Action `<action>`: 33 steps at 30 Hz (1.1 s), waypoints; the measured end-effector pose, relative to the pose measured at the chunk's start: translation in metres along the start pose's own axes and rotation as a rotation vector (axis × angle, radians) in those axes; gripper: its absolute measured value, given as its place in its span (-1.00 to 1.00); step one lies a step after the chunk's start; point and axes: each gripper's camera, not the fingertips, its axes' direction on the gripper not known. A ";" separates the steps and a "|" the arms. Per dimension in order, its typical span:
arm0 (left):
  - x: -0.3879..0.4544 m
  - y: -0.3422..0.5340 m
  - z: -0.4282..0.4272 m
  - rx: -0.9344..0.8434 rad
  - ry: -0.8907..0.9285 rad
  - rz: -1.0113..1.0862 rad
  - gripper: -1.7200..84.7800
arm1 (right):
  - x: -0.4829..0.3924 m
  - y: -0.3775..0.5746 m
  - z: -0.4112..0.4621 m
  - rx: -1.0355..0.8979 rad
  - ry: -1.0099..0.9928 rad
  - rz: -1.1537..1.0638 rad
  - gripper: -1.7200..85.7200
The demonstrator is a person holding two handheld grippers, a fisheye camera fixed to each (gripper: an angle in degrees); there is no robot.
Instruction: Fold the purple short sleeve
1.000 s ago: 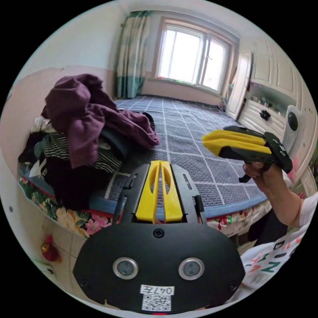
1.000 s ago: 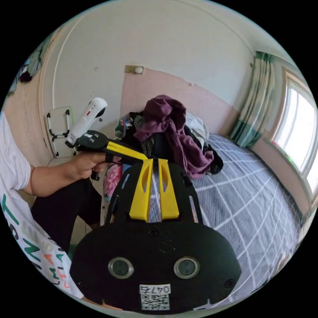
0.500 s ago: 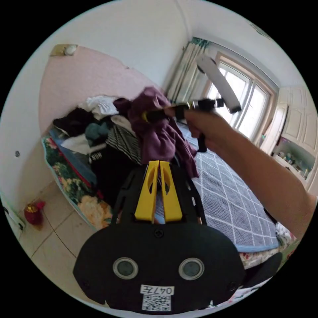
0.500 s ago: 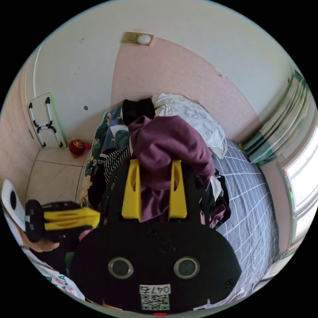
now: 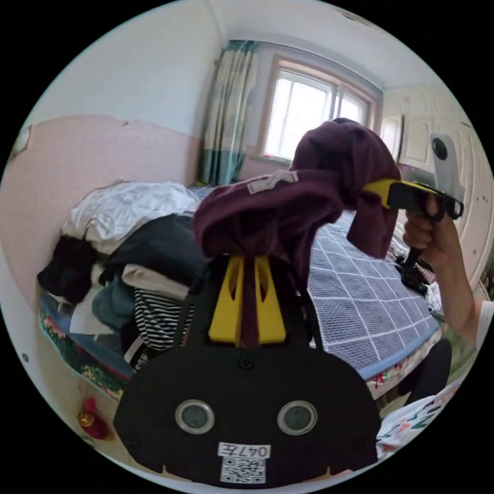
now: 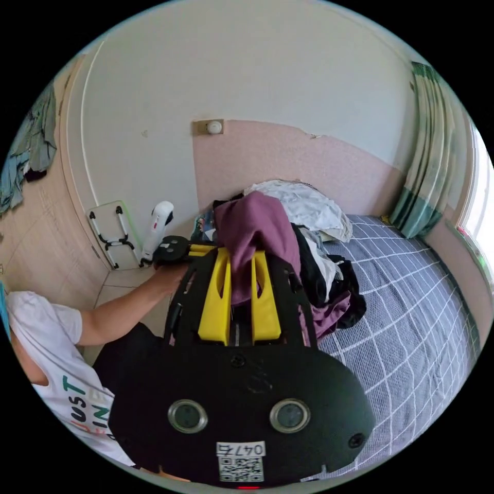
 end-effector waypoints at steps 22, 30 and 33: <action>0.341 0.022 0.033 -0.373 0.387 0.522 -0.95 | 0.050 0.374 -0.346 -0.073 0.215 0.564 -0.89; 0.372 0.063 0.121 -0.562 0.412 0.450 -0.91 | 0.034 0.483 -0.381 0.029 0.562 0.774 -0.86; 0.387 0.057 0.109 -0.501 0.377 0.515 -0.87 | 0.017 0.465 -0.356 -0.107 0.565 0.579 -0.84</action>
